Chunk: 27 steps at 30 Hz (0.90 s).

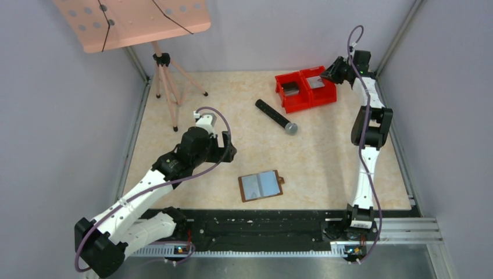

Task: Take the credit cards out of the card holder
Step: Place the credit card in the storage box, then remove the credit card from the card holder.

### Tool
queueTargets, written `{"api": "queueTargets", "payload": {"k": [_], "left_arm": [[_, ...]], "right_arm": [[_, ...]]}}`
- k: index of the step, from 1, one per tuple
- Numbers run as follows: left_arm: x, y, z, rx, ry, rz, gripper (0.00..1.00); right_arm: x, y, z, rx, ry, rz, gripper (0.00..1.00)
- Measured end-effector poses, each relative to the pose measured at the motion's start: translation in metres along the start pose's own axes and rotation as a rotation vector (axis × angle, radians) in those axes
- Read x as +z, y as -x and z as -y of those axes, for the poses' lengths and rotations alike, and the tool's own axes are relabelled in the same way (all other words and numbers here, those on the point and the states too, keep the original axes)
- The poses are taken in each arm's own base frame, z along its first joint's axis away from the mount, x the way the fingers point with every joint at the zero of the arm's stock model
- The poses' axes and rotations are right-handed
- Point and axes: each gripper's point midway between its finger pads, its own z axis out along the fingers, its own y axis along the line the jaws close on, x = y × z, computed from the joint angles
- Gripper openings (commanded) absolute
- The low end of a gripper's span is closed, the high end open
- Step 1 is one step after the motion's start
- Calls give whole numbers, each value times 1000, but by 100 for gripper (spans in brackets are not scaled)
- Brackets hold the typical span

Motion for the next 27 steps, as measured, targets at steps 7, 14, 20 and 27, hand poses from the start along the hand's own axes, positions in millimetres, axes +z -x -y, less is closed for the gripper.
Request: {"api": "queueTargets", "payload": {"k": [7, 14, 20, 27], "left_arm": [[0, -2, -2, -58, 24, -5, 93], [11, -30, -23, -150, 142, -121, 89], [11, -49, -26, -245, 140, -184, 89], [2, -64, -34, -321, 135, -176, 88]], "right_arm": [[-11, 3, -2, 8, -14, -10, 27], [-53, -11, -30, 36, -58, -47, 33], [-101, -69, -69, 16, -118, -103, 35], [-147, -231, -162, -157, -53, -288, 45]]}}
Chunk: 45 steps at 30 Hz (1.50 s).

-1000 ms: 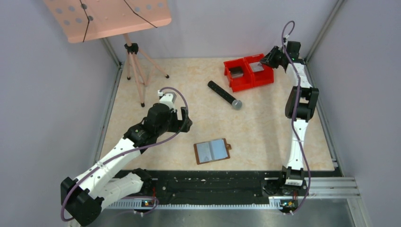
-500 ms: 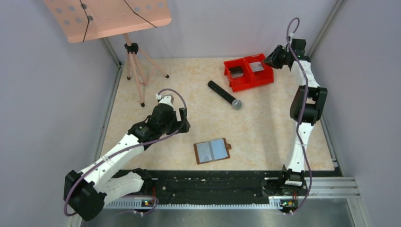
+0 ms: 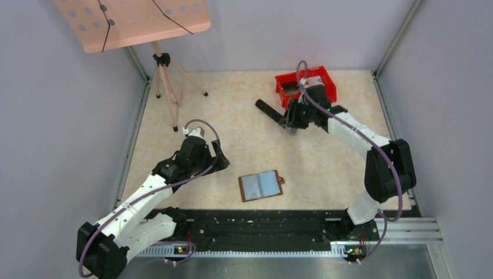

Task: Take the credit cards out of the card holder
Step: Remove the credit card from the card holder.

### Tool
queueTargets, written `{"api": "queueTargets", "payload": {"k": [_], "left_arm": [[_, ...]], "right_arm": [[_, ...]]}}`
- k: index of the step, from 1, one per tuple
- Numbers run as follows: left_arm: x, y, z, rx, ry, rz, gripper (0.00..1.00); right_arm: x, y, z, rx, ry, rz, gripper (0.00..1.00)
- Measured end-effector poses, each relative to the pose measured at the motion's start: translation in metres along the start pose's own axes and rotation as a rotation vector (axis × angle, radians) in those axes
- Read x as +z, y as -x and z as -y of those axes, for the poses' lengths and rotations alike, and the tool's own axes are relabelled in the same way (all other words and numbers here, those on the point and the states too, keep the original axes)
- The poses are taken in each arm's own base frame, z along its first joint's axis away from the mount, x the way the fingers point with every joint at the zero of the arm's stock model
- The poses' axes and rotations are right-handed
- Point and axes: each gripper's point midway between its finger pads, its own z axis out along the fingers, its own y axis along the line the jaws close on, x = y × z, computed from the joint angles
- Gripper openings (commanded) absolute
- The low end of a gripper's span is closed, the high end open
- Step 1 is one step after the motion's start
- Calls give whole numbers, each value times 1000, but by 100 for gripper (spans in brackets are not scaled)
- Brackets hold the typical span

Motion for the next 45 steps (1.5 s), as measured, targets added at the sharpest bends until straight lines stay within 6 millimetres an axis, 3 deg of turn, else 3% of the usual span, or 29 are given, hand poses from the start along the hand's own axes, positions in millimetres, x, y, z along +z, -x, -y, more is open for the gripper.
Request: {"api": "queueTargets", "payload": {"k": [3, 7, 14, 19, 24, 29, 35, 45], "left_arm": [[-9, 8, -2, 1, 2, 53, 88], [-27, 26, -2, 29, -14, 157, 87], [-62, 62, -7, 71, 21, 334, 87], [-79, 74, -13, 72, 35, 425, 87], [-94, 79, -12, 54, -4, 493, 87], [-106, 80, -15, 39, -36, 545, 87], [-106, 79, -17, 34, -31, 554, 87], [-106, 79, -21, 25, -29, 572, 87]], "right_arm": [[-4, -59, -32, -83, 31, -62, 53], [-13, -127, -56, -177, 21, -124, 55], [-28, -200, -102, -303, 47, -167, 57], [-28, -229, -111, -339, 46, -208, 57], [-12, -261, -97, -369, -21, -284, 63], [-5, -281, -101, -409, -38, -326, 63], [9, -290, -109, -460, -85, -327, 62], [12, -286, -94, -510, -201, -307, 61]]}}
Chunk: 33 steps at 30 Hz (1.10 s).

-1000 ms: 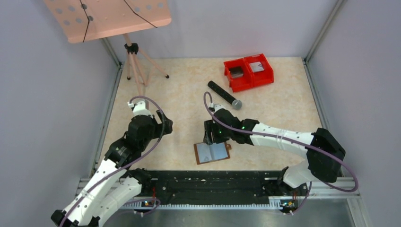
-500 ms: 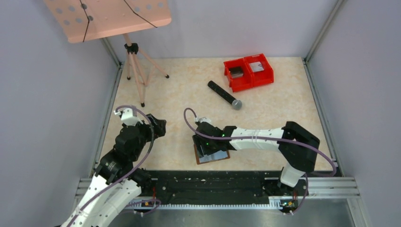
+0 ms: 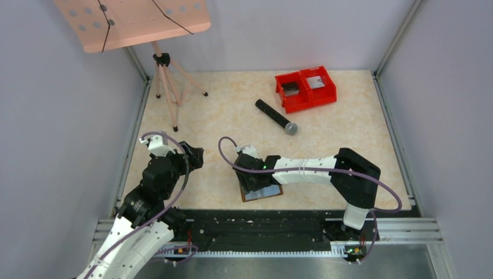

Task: Take the credit cards out of the card holder
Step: Remove the credit card from the card holder.

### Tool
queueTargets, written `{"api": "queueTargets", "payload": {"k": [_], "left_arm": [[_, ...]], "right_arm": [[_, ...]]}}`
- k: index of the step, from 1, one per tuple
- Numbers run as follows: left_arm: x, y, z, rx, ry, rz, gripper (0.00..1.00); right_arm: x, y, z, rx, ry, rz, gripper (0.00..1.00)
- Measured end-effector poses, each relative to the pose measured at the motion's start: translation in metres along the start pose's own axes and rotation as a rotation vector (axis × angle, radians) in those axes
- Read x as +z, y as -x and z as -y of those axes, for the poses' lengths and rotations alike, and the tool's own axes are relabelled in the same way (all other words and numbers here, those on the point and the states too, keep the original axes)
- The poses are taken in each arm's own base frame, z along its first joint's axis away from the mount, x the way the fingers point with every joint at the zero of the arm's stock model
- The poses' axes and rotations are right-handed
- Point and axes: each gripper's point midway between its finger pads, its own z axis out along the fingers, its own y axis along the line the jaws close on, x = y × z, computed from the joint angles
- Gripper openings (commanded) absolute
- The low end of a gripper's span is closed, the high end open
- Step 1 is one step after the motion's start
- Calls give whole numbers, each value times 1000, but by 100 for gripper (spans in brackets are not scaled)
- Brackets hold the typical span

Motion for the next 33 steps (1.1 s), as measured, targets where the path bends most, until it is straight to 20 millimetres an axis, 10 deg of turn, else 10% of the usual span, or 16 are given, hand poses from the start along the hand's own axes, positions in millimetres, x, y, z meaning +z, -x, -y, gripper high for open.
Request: {"api": "queueTargets", "payload": {"k": [21, 33], "left_arm": [[1, -6, -3, -12, 5, -7, 87], [2, -8, -3, -29, 7, -9, 84]], "right_arm": [[6, -1, 1, 2, -21, -13, 66], [8, 0, 3, 4, -39, -6, 46]]}}
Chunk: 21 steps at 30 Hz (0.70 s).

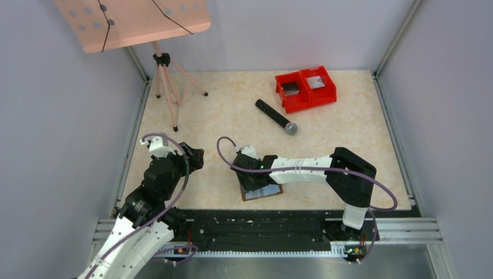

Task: Take the credit cards out of the card holder
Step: Remove the credit card from the card holder.

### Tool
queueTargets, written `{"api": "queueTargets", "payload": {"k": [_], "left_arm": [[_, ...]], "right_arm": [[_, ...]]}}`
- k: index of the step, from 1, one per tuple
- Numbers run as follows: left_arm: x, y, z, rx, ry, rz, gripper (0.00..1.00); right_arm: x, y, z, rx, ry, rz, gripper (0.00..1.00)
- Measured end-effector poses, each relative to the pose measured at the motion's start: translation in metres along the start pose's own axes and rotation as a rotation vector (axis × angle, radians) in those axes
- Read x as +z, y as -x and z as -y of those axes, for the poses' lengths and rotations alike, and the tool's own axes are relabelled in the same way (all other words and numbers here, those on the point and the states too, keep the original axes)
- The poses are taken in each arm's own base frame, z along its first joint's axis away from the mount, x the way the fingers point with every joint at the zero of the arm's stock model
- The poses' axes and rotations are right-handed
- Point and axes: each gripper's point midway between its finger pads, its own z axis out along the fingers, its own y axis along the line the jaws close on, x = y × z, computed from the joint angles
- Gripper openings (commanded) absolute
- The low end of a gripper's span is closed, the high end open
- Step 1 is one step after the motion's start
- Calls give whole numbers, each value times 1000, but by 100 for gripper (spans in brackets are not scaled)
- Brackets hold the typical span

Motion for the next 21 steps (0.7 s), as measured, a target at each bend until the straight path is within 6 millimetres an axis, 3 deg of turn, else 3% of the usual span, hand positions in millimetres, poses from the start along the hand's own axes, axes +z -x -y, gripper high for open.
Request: {"api": "queueTargets", "payload": {"k": [5, 14, 21], "left_arm": [[3, -10, 0, -26, 3, -33, 80], [19, -71, -6, -95, 36, -241, 76], [25, -107, -3, -168, 0, -342, 72]], "right_arm": [[0, 2, -3, 16, 12, 11, 42], [-6, 3, -5, 64, 73, 48, 42], [-9, 1, 3, 122, 129, 58, 30]]}}
